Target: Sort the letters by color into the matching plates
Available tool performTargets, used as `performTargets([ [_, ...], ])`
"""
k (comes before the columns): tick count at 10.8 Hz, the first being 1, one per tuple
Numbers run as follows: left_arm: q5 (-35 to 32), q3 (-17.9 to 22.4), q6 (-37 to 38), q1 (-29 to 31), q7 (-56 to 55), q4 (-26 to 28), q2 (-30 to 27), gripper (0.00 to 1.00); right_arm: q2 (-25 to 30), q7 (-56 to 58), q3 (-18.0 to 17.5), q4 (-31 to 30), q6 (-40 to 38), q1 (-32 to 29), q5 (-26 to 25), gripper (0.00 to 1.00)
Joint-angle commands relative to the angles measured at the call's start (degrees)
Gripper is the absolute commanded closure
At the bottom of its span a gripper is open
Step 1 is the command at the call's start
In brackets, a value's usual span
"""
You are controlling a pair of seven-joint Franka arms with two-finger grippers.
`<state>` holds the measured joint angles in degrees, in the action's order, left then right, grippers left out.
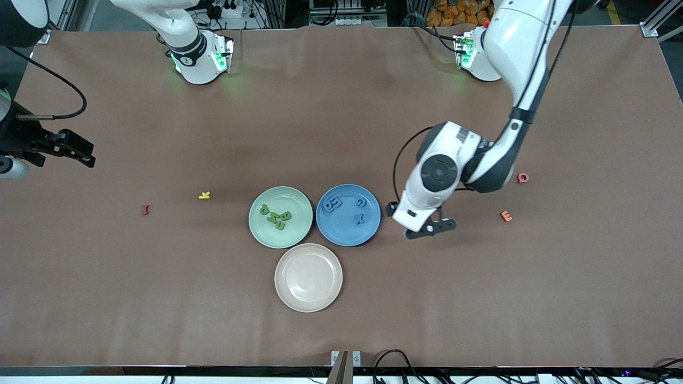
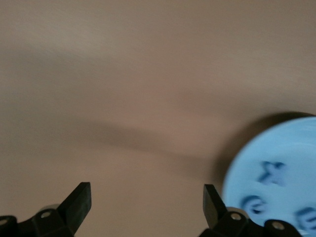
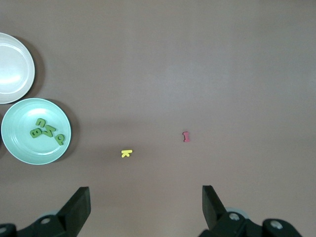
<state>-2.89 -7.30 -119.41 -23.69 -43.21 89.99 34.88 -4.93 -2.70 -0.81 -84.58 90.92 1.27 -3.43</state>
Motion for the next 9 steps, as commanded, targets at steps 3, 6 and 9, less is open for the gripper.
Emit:
performTargets([
  [3, 0.8, -0.9, 3.4, 9.3, 13.7, 10.5, -9.6, 0.0, -0.2, 0.7, -1.5, 0.6, 0.2, -1.9, 0.5, 0.0],
  [6, 0.7, -1.1, 1.1, 14.4, 20.1, 19.7, -16.9, 0.0, -0.2, 0.5, -4.6, 0.6, 0.3, -4.0, 0.4, 0.0],
  [9, 1.1, -2.1, -4.2, 19.0, 26.6, 32.7, -28.0, 0.0, -0.3, 0.4, -4.5, 0.7, 0.3, -4.1, 0.4, 0.0],
])
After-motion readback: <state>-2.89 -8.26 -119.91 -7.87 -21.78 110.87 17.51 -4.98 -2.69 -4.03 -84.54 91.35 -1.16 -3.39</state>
